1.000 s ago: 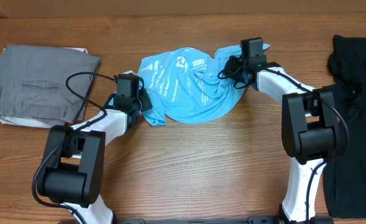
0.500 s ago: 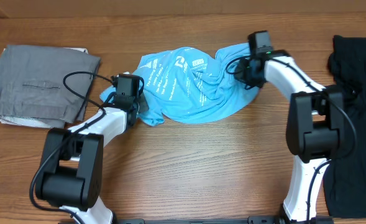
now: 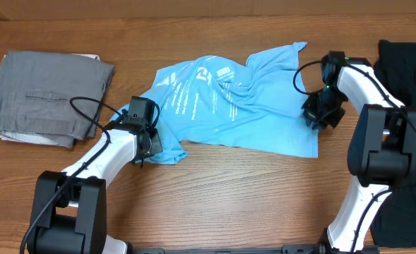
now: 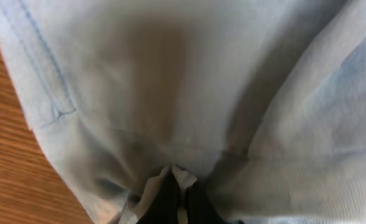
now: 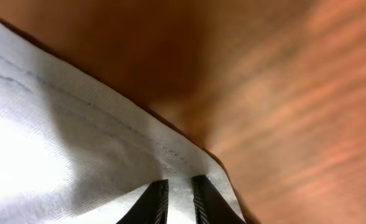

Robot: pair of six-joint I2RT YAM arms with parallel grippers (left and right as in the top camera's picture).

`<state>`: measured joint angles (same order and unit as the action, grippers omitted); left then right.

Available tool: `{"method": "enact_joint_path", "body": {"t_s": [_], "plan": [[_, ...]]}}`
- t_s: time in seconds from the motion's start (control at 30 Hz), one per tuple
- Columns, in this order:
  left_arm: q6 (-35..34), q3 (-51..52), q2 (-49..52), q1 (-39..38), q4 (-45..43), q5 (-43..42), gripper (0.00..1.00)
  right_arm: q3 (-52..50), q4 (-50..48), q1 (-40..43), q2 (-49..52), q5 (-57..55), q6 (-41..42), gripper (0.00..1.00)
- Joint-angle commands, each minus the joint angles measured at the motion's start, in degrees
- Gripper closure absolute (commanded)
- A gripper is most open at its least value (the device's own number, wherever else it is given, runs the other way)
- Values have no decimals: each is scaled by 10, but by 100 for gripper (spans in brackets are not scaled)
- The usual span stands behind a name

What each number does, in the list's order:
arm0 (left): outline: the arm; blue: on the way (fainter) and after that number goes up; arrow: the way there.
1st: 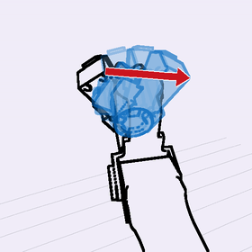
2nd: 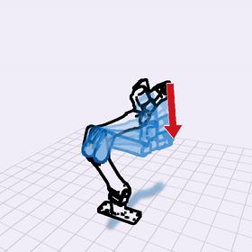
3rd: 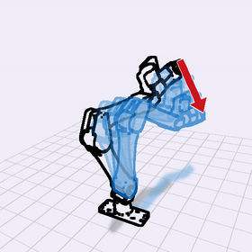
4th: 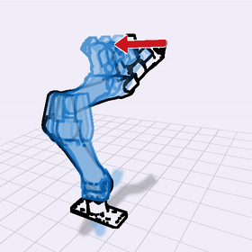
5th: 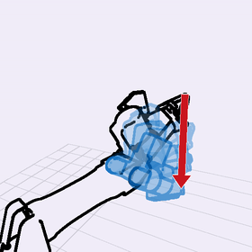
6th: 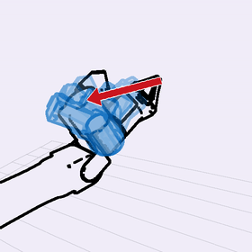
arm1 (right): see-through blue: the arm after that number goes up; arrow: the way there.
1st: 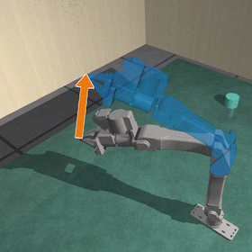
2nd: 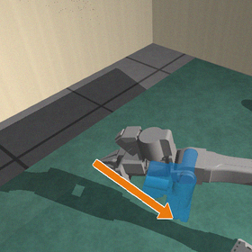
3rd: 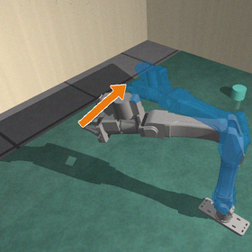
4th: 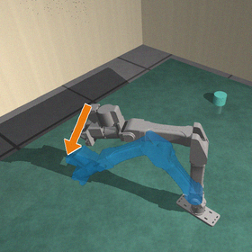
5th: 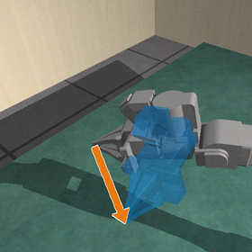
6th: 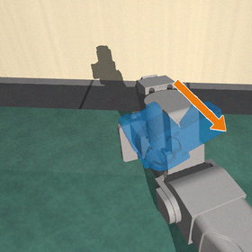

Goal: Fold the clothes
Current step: 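Lower the T-shirt onto the table, right gripper moving down-right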

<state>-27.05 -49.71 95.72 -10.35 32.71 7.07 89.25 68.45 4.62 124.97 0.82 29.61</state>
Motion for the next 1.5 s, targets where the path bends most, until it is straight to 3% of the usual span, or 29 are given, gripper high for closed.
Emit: {"method": "enact_joint_path", "body": {"t_s": [0.0,0.23,0.5,0.7,0.9,1.13,1.17,1.23,1.47], "plan": [[5,7,-10,7,28,-9,95,-108,9,6,82,-46,7,80],[18,7,-10,7,72,-9,92,-155,26,7,82,-72,7,74],[19,7,-10,7,86,-20,89,-101,52,22,70,-45,-30,75],[44,-43,-21,7,134,-45,91,-68,58,22,-17,-4,-59,75],[44,-108,-58,7,203,-75,83,-68,91,18,-121,10,-59,73],[43,-117,-78,7,254,-116,85,-101,114,17,-160,19,-59,75],[43,-117,-77,7,259,-115,83,-109,109,17,-160,19,-59,75],[43,-115,-77,7,262,-109,68,-139,75,17,-160,27,-59,73],[-46,-114,-63,7,220,-41,61,-235,-52,17,-160,73,-99,71]]}}
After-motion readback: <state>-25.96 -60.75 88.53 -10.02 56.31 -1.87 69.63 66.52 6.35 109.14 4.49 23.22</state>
